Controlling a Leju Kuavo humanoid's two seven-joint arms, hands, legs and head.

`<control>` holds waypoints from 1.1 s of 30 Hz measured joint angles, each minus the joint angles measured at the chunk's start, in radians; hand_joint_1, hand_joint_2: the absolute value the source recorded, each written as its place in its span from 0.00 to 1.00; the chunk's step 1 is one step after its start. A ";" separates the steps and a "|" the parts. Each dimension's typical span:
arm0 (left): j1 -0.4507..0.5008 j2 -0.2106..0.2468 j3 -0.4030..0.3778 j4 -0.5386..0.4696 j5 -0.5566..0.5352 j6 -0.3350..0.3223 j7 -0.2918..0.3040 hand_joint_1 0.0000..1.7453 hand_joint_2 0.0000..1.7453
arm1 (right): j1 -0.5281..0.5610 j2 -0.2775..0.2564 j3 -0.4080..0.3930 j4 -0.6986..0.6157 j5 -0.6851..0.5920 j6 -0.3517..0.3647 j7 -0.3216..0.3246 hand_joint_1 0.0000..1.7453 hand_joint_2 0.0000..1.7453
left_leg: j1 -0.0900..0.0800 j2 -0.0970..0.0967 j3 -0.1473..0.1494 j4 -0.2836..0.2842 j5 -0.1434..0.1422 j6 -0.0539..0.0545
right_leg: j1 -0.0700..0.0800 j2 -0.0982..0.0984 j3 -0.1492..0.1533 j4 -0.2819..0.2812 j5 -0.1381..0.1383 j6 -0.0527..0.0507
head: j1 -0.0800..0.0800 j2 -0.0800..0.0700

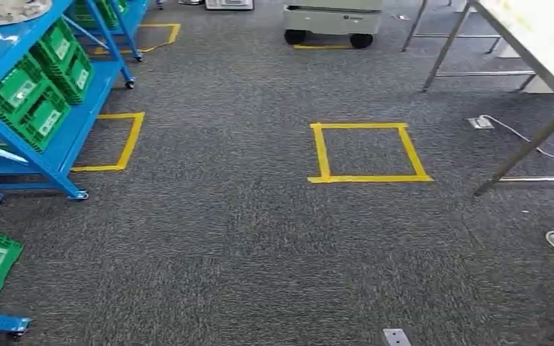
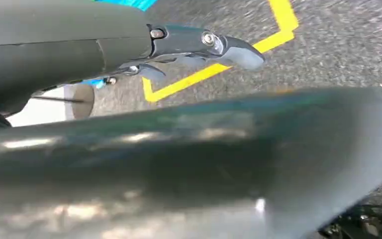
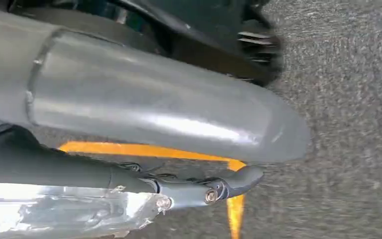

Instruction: Take the parts from the cabinet and place them on the table.

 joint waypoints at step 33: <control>-0.001 0.000 0.000 0.000 0.001 0.000 0.000 0.00 0.00 | -0.001 0.000 0.000 0.002 0.001 0.002 0.000 0.00 0.00 | 0.011 -0.026 -0.023 -0.002 0.012 -0.031 | -0.005 0.007 0.005 0.008 -0.011 0.001 | 0.001 0.000</control>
